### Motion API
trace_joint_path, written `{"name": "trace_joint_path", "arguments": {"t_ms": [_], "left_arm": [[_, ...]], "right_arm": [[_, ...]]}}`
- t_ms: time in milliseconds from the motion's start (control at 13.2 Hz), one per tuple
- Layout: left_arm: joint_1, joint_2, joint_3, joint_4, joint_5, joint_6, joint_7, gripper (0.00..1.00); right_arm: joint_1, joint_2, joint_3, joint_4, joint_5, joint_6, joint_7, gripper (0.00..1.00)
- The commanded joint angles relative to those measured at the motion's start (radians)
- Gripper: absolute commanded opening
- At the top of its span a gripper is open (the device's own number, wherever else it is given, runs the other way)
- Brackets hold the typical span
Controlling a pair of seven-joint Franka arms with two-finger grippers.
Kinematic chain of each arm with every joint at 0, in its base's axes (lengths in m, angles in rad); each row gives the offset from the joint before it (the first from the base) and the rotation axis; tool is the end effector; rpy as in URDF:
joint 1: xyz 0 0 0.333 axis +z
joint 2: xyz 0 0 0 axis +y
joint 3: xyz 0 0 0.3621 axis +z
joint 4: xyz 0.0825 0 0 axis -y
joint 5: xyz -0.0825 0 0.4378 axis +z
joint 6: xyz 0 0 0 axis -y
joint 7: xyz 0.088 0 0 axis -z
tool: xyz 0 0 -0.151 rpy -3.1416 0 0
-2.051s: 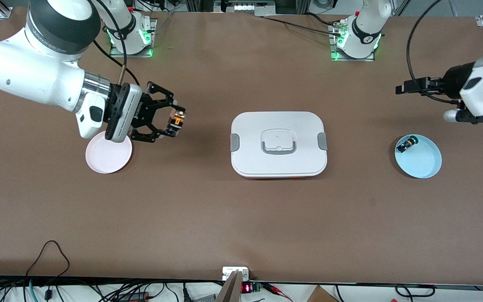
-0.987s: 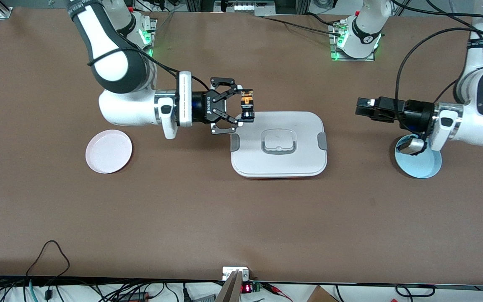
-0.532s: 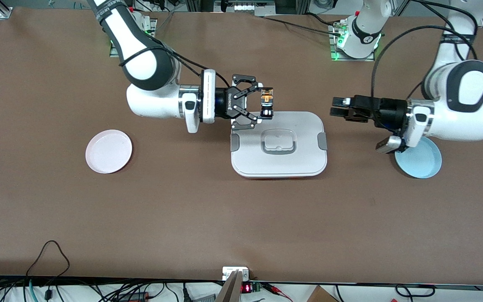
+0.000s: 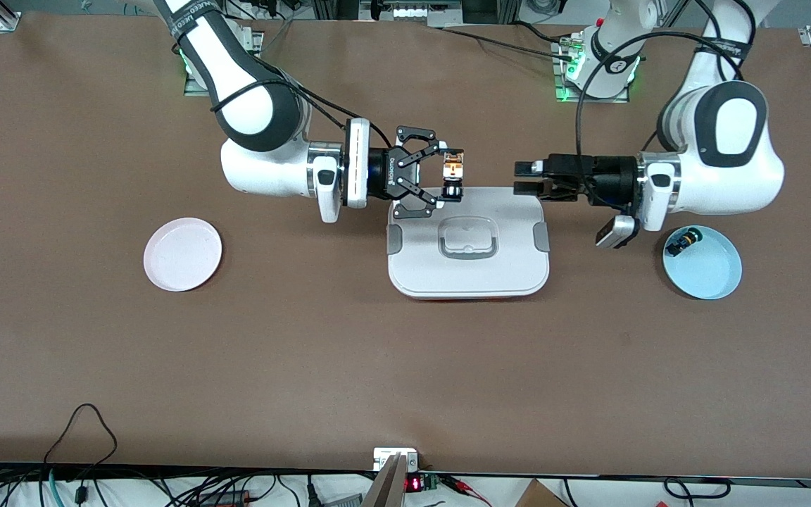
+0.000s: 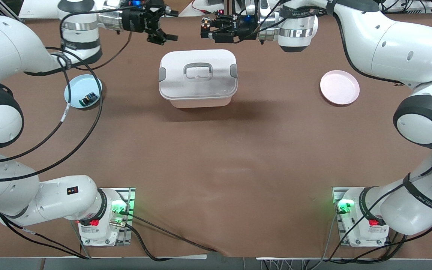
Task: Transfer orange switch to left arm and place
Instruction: 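Carry the switch above the box while the left gripper reaches toward it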
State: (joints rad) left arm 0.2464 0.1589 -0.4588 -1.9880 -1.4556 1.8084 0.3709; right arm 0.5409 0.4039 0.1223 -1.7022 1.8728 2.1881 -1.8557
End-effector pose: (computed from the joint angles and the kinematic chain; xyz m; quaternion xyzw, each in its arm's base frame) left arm 0.6049 -0.2472 0.4490 0.7577 0.0395 -0.0762 0.6469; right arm 0.5835 0.5282 0.4238 -0.5958 -0.4109 -0.4022 0.5607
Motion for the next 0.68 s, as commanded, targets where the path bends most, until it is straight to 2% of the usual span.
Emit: {"name": "trace_joint_path", "arguments": {"t_ms": [0,152,304,380,608], "left_arm": [[0.007,-0.024,-0.034,-0.029,-0.055,0.042,0.017,1.0],[0.004,-0.019,-0.047,-0.029,-0.109,0.069,0.017,1.0],[0.001,-0.018,-0.096,-0.029,-0.127,0.145,0.017,1.0],[0.001,-0.006,-0.119,-0.029,-0.141,0.17,0.025,0.99],[0.002,-0.006,-0.127,-0.029,-0.141,0.172,0.025,0.92]], "right_arm": [[0.005,0.004,0.01,0.007,0.028,0.029,-0.028,0.25],[0.008,0.004,0.01,0.006,0.028,0.029,-0.028,0.25],[0.011,0.004,0.01,0.006,0.028,0.029,-0.033,0.25],[0.011,0.004,0.01,0.004,0.028,0.027,-0.034,0.25],[0.013,0.003,0.01,0.004,0.028,0.029,-0.036,0.25]]}}
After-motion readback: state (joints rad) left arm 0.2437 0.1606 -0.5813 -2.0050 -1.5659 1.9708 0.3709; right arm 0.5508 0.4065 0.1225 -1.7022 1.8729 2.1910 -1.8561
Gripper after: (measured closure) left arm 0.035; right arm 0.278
